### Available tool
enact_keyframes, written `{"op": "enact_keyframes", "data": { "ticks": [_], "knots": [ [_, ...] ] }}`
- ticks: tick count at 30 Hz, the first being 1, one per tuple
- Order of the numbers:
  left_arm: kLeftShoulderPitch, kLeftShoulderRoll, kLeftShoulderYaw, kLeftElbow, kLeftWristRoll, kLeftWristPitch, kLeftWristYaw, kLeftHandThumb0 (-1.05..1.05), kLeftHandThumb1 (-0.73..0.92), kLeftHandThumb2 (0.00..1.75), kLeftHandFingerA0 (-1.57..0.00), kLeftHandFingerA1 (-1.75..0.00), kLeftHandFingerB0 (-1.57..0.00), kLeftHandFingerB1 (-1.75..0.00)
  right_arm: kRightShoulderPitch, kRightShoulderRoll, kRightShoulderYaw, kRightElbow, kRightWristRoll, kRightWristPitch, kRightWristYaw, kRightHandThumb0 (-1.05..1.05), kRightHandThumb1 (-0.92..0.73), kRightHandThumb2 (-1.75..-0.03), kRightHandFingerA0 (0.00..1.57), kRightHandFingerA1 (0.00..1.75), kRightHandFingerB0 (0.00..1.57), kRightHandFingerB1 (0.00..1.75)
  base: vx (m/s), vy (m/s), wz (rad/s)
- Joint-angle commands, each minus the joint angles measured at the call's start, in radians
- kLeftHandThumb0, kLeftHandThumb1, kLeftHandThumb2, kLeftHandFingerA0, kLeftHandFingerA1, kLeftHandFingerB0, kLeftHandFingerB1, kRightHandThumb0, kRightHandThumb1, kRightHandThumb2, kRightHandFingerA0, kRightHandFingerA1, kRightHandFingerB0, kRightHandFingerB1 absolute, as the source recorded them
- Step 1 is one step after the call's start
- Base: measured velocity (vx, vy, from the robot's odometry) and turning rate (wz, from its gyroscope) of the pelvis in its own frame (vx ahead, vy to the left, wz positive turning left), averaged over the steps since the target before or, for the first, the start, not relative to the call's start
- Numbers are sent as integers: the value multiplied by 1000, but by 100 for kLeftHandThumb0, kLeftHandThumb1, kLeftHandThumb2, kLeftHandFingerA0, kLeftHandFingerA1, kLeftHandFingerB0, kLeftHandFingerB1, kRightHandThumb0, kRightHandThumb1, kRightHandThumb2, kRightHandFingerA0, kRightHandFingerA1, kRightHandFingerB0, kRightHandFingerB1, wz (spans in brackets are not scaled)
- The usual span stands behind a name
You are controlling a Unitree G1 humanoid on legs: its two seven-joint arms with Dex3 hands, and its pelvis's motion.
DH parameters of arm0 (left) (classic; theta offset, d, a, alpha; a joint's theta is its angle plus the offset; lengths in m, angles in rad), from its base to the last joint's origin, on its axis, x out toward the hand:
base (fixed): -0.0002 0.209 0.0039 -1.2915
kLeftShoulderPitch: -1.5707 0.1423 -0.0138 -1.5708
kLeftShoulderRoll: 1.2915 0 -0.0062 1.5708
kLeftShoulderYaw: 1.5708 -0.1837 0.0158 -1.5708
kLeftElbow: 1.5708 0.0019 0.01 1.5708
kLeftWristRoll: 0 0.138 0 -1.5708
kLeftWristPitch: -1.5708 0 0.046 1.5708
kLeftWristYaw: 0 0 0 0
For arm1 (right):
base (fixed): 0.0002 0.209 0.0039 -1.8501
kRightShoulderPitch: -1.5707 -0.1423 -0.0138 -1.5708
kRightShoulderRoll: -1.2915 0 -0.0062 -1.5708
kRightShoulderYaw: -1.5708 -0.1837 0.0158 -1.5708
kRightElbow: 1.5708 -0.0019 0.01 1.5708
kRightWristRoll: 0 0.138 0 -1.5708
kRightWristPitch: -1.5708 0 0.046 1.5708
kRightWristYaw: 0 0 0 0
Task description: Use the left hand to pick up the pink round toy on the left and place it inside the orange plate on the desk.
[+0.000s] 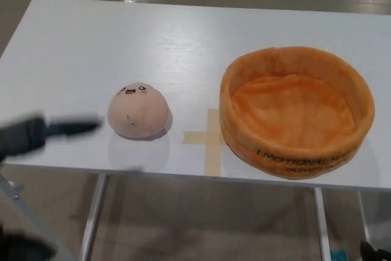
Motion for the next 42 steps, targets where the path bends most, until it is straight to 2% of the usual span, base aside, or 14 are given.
{"op": "enact_keyframes", "data": {
  "ticks": [1,5,9,10,16,17,21,22,25,26,27,31,35,42],
  "knots": [
    [-285,-44,-94,187,219,-11,99,-21,38,65,0,-16,-5,-30,6,-10,-3,10,20,-9,2,-22,-29,-92,29,68,20,61,0,0,0],
    [-428,-55,-161,347,421,-64,176,-25,37,65,0,-17,-11,-33,5,-8,4,9,12,-17,-3,-21,-33,-79,23,81,20,64,0,0,0],
    [-501,-50,-215,415,539,-66,229,-24,37,65,0,-18,-10,-33,8,-6,5,9,12,-21,3,-22,-28,-92,30,69,21,62,0,0,0],
    [-534,-53,-239,451,567,-66,239,-19,41,53,0,-22,-14,-28,9,-7,10,9,7,-17,-2,-27,-35,-76,25,84,20,67,0,0,0],
    [-678,-53,-384,612,774,-49,333,-33,43,55,0,-7,-10,-28,12,-3,11,11,6,-21,-9,-21,-27,-92,33,70,22,62,0,0,0],
    [-707,-54,-420,640,816,-37,351,-44,27,62,0,-3,-10,-28,11,-4,14,12,4,-13,-5,-25,-36,-77,25,83,19,66,0,0,0],
    [-763,-69,-486,730,877,-51,406,-45,30,64,0,0,-7,-28,9,-4,22,12,-5,-15,-17,-24,-33,-78,25,88,21,69,0,0,0],
    [-774,-73,-504,750,894,-48,418,-44,30,63,0,0,-8,-29,10,-3,24,12,-7,-17,-18,-22,-27,-91,34,70,23,63,0,0,0],
    [-799,-82,-562,794,947,-25,455,-37,29,64,0,-7,-6,-31,11,0,17,12,2,-14,-14,-24,-33,-77,28,84,22,68,0,0,0],
    [-805,-85,-576,807,957,-24,468,-37,29,64,0,-7,-6,-31,13,0,15,12,6,-17,-4,-22,-29,-92,30,69,19,61,0,0,0],
    [-811,-91,-588,823,962,-24,474,-35,29,64,0,-8,-8,-31,14,-2,22,12,-2,-14,-8,-28,-35,-77,25,83,19,68,0,0,0],
    [-842,-115,-643,897,990,-17,510,-36,29,65,0,-11,-10,-34,12,0,19,12,3,-12,-14,-19,-27,-92,33,70,24,62,0,0,0],
    [-879,-137,-718,978,1031,1,549,-35,29,65,0,-10,-9,-34,12,5,13,12,11,-22,-8,-21,-32,-79,26,85,21,69,0,0,0],
    [-903,-163,-819,1111,1087,22,642,-33,39,52,0,-21,-14,-29,20,7,26,11,-2,-22,-13,-23,-37,-79,25,75,20,61,0,0,0]
  ]
}}
